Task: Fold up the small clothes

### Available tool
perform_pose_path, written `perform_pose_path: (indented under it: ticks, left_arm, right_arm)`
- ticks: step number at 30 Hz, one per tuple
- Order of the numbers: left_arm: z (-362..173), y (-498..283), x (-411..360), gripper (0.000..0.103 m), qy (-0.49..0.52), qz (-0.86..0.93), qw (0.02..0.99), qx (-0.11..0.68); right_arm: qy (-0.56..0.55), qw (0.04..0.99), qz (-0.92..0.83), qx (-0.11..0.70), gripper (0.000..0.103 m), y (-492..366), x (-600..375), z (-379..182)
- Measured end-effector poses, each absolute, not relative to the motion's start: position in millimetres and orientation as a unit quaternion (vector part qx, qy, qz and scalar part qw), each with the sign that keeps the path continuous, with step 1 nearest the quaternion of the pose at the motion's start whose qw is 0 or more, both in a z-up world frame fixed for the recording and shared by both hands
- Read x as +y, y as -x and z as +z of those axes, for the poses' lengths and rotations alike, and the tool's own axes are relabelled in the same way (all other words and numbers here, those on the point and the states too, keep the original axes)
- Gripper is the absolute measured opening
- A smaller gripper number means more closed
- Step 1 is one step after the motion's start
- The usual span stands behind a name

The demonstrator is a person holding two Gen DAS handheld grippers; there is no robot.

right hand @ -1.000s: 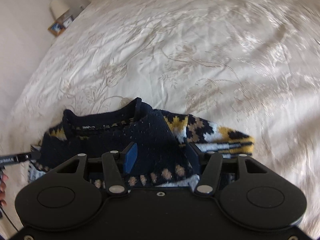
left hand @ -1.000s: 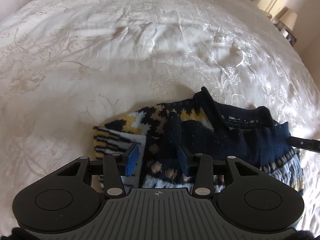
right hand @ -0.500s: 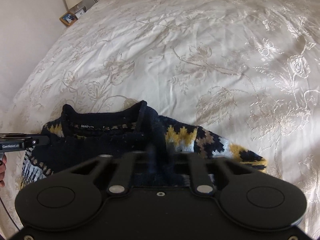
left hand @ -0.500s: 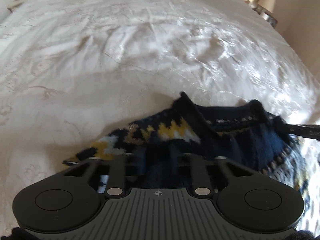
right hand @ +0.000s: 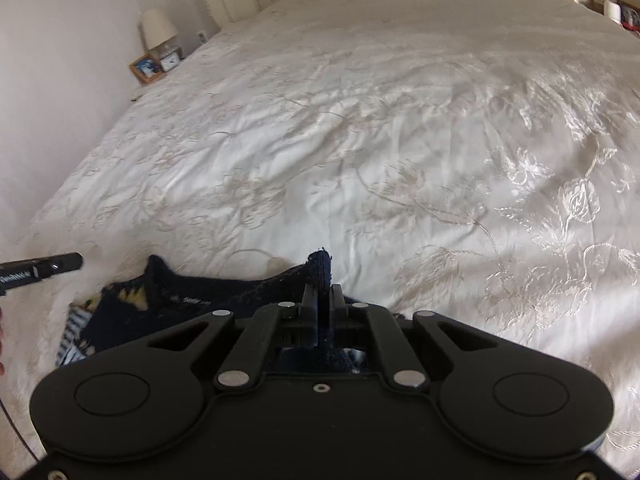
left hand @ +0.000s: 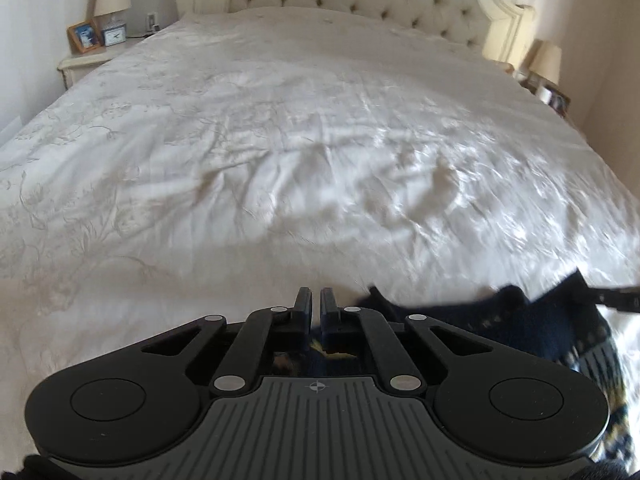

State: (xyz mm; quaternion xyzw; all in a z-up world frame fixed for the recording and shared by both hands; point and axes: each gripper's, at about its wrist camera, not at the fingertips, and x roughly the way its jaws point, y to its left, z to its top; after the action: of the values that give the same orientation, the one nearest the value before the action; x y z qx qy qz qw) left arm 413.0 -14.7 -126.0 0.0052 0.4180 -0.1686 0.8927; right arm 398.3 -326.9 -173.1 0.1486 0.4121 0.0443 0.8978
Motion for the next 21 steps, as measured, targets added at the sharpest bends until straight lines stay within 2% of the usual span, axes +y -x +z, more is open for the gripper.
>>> perform_pose_path:
  ticks: [5,6,7,9,13,17,18,19,20,21]
  left_arm:
    - [-141.5,-424.2,-9.5,0.009,0.021,-0.191,0.861,0.471]
    - [-142.7,-421.5,-7.7,0.018,0.022,-0.193,0.858,0.475]
    - [-144.2,-417.4,-5.2,0.035,0.026,-0.195,0.856,0.478]
    - [-148.8,-410.1,0.6,0.046,0.038,-0.197,0.851,0.485]
    - [-159.9,-405.5,2.3,0.046,0.041,-0.197,0.837,0.508]
    - [-167.9,-411.4,-5.7,0.044,0.037,-0.202,0.829,0.520]
    - [-169.6,-414.2,-8.4,0.039,0.037,-0.207,0.828,0.520]
    - [-170.0,-414.8,-10.9,0.017,0.033,-0.209,0.830,0.516]
    - [-169.5,-413.2,-13.2,0.005,0.024,-0.207,0.835,0.509]
    - [-167.8,-411.5,-15.2,0.005,0.014,-0.204,0.842,0.500]
  right_arm:
    - [-0.154,0.887,0.050,0.432,0.011,-405.7,-327.2,-187.4]
    - [-0.154,0.887,0.053,0.433,0.011,-403.9,-327.1,-188.5]
    - [-0.154,0.886,0.055,0.433,0.011,-402.2,-327.1,-189.0]
    - [-0.154,0.886,0.056,0.434,0.011,-398.7,-327.3,-190.1]
    - [-0.156,0.885,0.054,0.435,0.011,-397.3,-327.4,-192.8]
    - [-0.157,0.884,0.052,0.437,0.011,-398.3,-326.8,-193.3]
    - [-0.155,0.884,0.052,0.437,0.011,-398.5,-326.3,-193.1]
    - [-0.155,0.884,0.052,0.437,0.011,-398.3,-326.1,-192.7]
    - [-0.154,0.885,0.052,0.437,0.011,-397.9,-326.2,-192.0]
    - [-0.155,0.885,0.051,0.436,0.011,-397.2,-326.3,-190.7]
